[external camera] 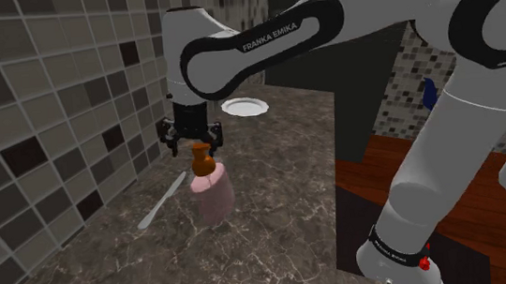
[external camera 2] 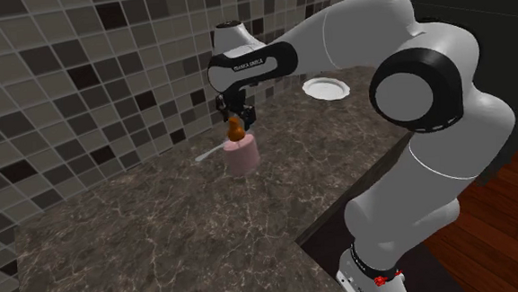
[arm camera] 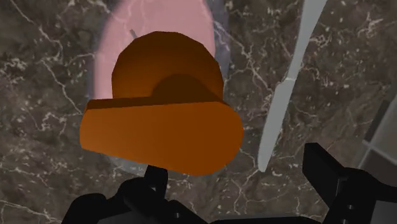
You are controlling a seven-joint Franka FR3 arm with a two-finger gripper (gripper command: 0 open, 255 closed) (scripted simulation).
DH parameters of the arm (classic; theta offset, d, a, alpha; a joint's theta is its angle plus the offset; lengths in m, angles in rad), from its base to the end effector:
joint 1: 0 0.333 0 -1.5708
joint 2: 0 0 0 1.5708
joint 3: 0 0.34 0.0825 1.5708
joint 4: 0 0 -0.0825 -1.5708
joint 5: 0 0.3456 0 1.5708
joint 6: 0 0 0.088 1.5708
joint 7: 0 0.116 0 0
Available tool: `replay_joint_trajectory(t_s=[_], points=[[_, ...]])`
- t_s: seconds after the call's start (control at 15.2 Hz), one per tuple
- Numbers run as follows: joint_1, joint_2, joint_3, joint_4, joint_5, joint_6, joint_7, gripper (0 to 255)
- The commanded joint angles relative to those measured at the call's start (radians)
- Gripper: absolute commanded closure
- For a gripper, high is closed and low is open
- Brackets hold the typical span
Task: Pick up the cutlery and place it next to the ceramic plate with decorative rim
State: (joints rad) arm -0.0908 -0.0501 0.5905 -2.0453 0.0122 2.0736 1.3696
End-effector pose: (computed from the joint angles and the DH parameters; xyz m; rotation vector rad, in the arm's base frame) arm 0.4474 0.2499 0.4964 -2.8028 1.3110 -0.0855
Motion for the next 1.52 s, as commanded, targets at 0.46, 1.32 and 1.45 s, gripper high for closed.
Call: replay_joint_trajectory(t_s=[0.46,1.32,1.45], points=[[0.125,0.441,-0.023,0.303,-0.242,-0.012,0.409,0],[0.127,0.489,-0.029,0.261,-0.280,0.069,0.433,0],[0.128,0.489,-0.031,0.261,-0.279,0.069,0.432,0]])
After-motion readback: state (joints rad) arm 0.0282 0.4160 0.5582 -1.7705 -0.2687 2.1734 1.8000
